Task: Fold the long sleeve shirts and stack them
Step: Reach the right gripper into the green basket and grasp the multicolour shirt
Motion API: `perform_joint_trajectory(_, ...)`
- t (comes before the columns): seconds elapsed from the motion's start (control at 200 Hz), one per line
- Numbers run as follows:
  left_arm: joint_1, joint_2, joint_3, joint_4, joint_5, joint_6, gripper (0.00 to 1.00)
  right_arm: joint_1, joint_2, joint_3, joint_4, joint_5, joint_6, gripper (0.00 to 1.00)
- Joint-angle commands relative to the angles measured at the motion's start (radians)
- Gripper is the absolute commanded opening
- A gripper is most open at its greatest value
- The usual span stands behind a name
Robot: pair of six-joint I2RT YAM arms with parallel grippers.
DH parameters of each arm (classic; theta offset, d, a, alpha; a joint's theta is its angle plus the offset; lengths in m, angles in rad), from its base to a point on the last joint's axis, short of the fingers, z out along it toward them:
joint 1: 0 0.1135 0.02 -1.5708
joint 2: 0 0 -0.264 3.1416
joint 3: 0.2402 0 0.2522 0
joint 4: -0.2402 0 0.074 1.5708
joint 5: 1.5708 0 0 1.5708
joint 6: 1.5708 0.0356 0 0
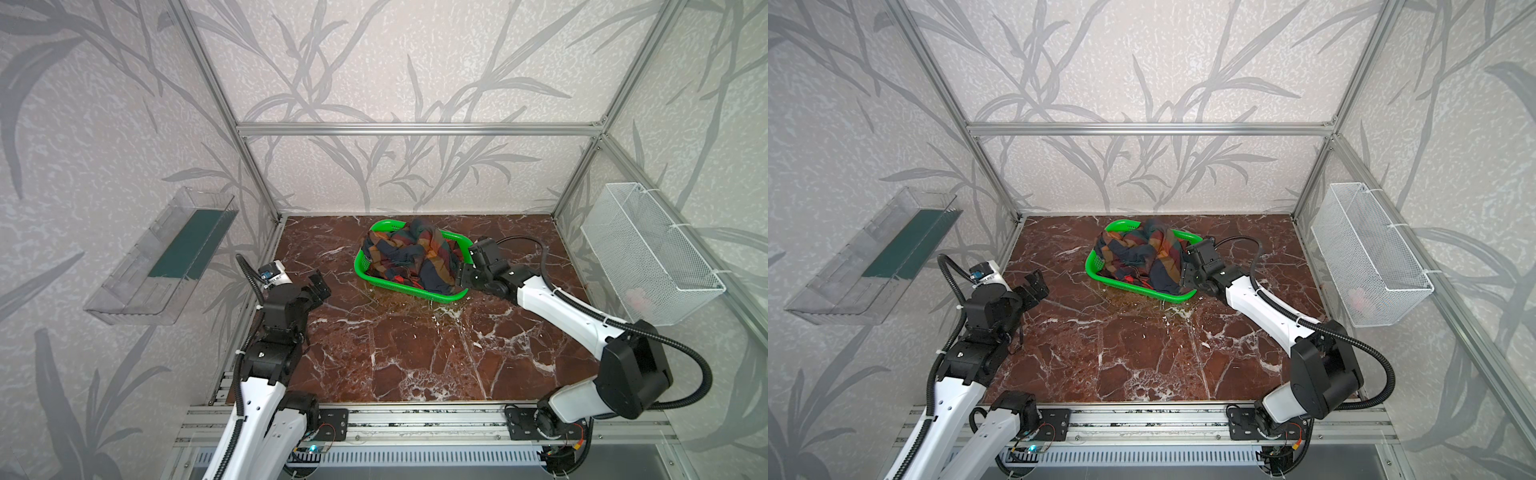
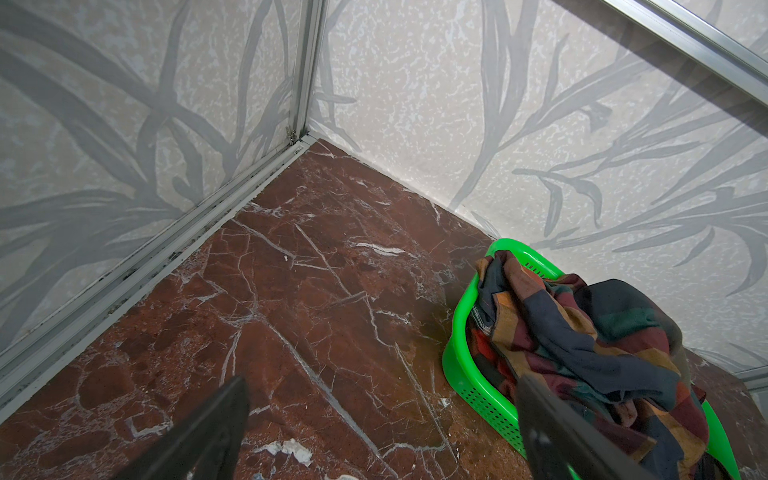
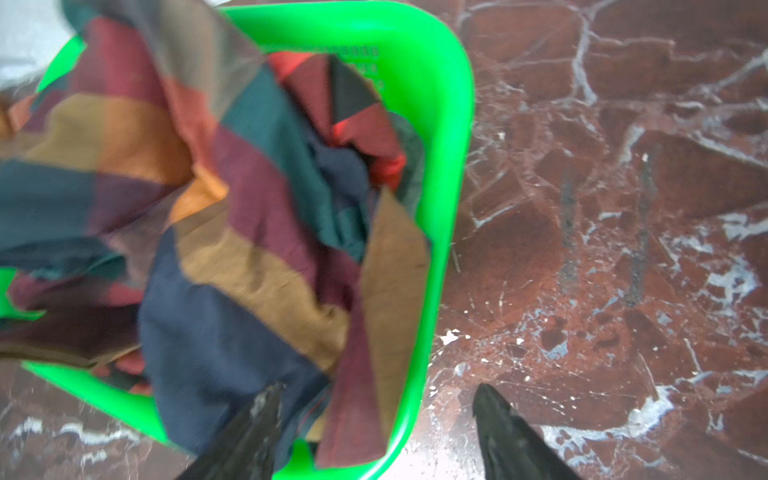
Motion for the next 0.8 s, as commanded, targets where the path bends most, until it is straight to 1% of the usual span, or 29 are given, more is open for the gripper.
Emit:
perform_joint_trajectory(0.0,-0.004,-0.003,0.007,-0.014,0.001,0.008,0.99,0.031,0.021,0.046,-0.022,0.020,-0.010,0.72)
perform_joint_trajectory(0.36,-0.004,0.002,0.011,-0.015,0.023,0.013,0.99,0.046,0.096,0.043,-0.031,0.081,0.011,0.71)
perform_joint_trajectory(0.46,-0.004,0.004,0.011,-0.014,0.028,0.015,0.99,0.045,0.132,0.055,-0.026,0.061,0.015,0.71)
perform_joint_trajectory(0.52,-0.004,0.004,0.011,-0.013,0.029,0.016,0.99,0.045,0.160,0.066,-0.026,0.044,0.019,0.69)
perform_joint_trajectory(0.63,-0.004,0.007,0.014,-0.019,0.030,0.019,0.99,0.044,0.194,0.070,-0.015,0.039,0.019,0.68)
perform_joint_trajectory(0.645,-0.004,0.007,0.014,-0.019,0.031,0.019,0.99,0.044,0.198,0.068,-0.009,0.040,0.045,0.68)
perform_joint_trajectory(0.68,-0.004,0.008,0.014,-0.019,0.032,0.018,0.99,0.041,0.203,0.064,0.003,0.040,0.053,0.68)
perform_joint_trajectory(0.735,-0.004,0.009,0.014,-0.018,0.034,0.020,0.99,0.039,0.208,0.059,0.036,0.032,0.057,0.66)
perform_joint_trajectory(0.76,-0.004,0.011,0.015,-0.019,0.034,0.019,0.99,0.038,0.238,0.061,0.045,0.023,0.057,0.66)
perform_joint_trajectory(0.795,-0.003,0.013,0.015,-0.019,0.036,0.021,0.99,0.035,0.253,0.064,0.061,0.008,0.056,0.63)
